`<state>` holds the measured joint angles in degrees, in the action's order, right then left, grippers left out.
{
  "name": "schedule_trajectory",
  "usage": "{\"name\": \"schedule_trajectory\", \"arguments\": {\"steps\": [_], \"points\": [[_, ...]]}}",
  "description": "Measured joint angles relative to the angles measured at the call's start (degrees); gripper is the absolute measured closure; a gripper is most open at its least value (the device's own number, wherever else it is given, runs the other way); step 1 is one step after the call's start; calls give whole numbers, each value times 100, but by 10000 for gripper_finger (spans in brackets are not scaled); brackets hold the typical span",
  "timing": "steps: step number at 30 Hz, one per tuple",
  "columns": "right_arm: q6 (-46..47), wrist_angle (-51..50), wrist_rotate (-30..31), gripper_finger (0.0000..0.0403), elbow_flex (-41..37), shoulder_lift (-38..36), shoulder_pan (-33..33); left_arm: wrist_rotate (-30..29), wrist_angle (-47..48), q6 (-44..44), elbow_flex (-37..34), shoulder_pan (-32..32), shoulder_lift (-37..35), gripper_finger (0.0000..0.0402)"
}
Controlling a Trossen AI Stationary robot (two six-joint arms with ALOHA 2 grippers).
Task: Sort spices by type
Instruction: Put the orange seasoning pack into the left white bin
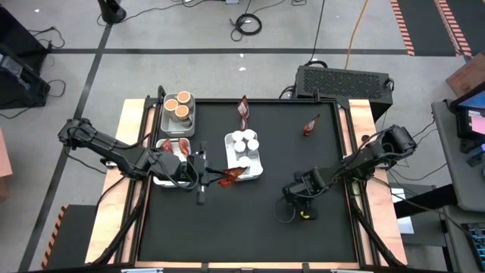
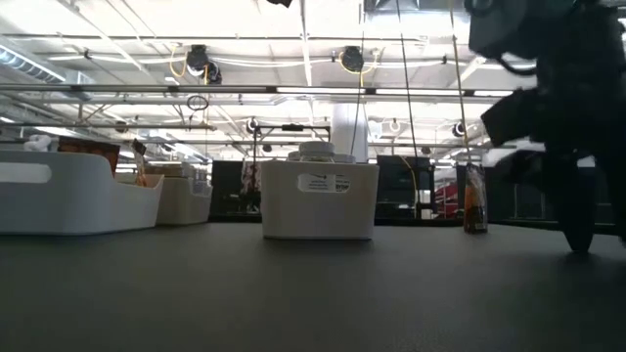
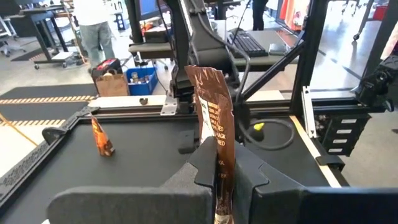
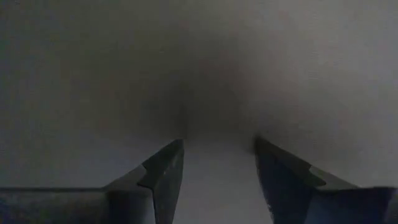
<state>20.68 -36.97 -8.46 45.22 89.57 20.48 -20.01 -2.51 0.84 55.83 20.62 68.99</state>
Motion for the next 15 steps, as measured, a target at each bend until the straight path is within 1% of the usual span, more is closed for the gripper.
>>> {"name": "schedule_trajectory", "arguments": {"steps": [4, 8, 15], "points": [[99, 246, -54, 220, -257, 65, -113, 23, -1, 26, 0, 0, 0, 382], [127, 423, -93, 220, -342, 74, -186, 39, 1, 33, 0, 2, -2, 382], [289, 489, 132, 220, -349, 192, -242, 44, 3, 33, 0, 2, -2, 382]]}}
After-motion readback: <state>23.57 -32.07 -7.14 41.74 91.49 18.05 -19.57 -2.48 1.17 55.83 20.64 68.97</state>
